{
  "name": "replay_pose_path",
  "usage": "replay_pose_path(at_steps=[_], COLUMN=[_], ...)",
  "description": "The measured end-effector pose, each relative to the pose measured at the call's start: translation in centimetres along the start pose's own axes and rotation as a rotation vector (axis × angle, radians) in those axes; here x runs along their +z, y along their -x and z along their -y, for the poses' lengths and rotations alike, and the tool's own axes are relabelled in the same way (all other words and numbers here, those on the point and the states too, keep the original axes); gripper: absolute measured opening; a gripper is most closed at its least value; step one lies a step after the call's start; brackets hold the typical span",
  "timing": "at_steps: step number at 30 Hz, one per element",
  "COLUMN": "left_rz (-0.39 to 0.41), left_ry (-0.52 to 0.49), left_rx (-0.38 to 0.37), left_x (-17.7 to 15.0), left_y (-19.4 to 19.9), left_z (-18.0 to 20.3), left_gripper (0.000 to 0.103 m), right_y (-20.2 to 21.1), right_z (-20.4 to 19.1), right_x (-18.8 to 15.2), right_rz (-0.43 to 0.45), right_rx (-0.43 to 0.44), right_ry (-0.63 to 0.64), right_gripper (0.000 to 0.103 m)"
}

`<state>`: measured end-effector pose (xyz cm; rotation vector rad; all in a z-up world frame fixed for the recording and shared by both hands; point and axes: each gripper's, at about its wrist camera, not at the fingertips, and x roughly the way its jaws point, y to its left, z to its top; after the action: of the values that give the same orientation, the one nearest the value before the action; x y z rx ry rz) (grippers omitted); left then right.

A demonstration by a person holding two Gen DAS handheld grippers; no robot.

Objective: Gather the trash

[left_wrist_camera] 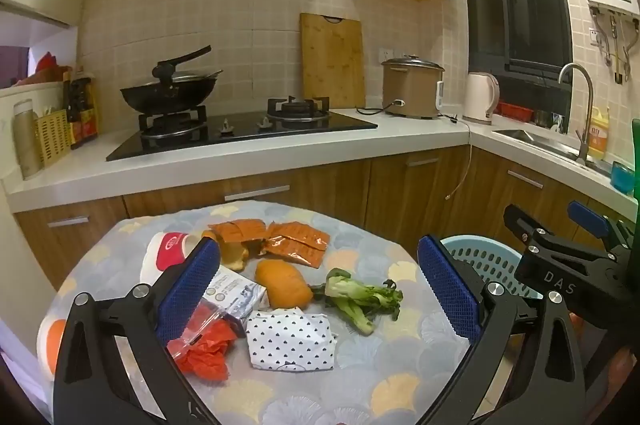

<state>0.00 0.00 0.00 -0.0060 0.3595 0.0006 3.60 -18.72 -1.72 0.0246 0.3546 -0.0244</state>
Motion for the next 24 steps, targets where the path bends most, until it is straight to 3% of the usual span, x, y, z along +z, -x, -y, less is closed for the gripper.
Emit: replay_pose_path(at_steps=[24], left_rz=[0.008], left_ry=[0.003], left_rx=[0.006], left_x=[0.58], left_y=[0.76], left_z=[-0.71], left_gripper=[0.095], right_y=[-0.16], right_z=[-0.7], right_x=[0.17], right_rz=[-0.007], right_rx=[0.016], right_ry=[0.006], right_gripper=[0.097])
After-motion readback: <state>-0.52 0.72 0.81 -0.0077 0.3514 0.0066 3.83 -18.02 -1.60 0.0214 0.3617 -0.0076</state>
